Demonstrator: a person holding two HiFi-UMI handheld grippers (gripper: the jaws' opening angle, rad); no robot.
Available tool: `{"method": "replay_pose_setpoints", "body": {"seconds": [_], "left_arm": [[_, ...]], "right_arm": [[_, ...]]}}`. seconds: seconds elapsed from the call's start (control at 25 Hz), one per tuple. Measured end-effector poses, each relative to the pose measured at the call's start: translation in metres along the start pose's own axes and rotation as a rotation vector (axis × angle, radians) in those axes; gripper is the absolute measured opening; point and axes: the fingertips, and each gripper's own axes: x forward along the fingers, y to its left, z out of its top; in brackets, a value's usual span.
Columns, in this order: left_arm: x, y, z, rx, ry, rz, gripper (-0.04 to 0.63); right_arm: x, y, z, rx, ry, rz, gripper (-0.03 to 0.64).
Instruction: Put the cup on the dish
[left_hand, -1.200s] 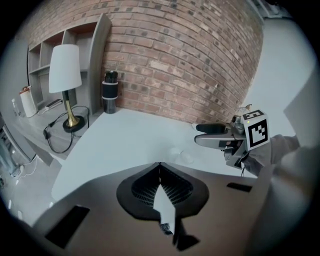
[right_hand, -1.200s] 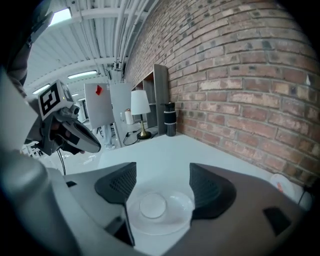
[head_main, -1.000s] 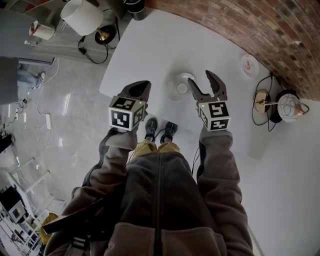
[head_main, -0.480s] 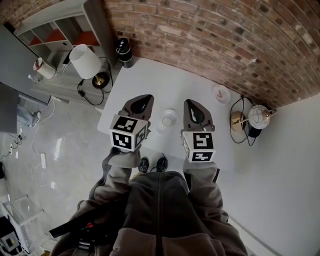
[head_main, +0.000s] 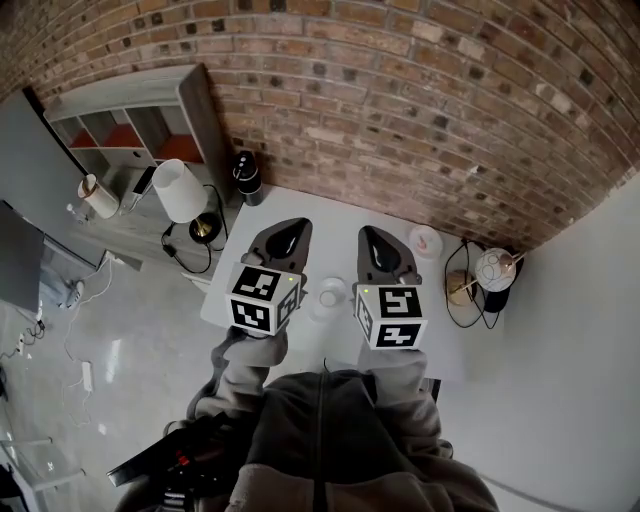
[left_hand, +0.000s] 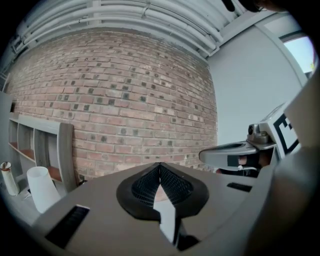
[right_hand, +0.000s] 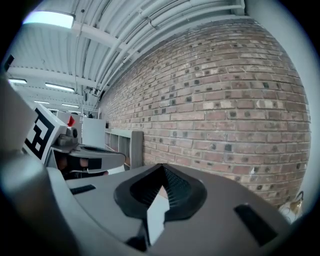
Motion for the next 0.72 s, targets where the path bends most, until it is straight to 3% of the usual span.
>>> {"method": "replay_pose_setpoints", "body": {"seconds": [0.2, 0.72], "left_arm": [[0.002, -0.018, 0.032, 0.128, -0.063, -0.011, 0.006], [0.013, -0.015, 0.059, 0.107, -0.120, -0.012, 0.006]], "right_arm": [[0.000, -0.001, 0.029, 0.004, -0.060, 0.010, 0.002], [0.002, -0.012, 0.063, -0.012, -0.153, -0.008, 0.003]]}}
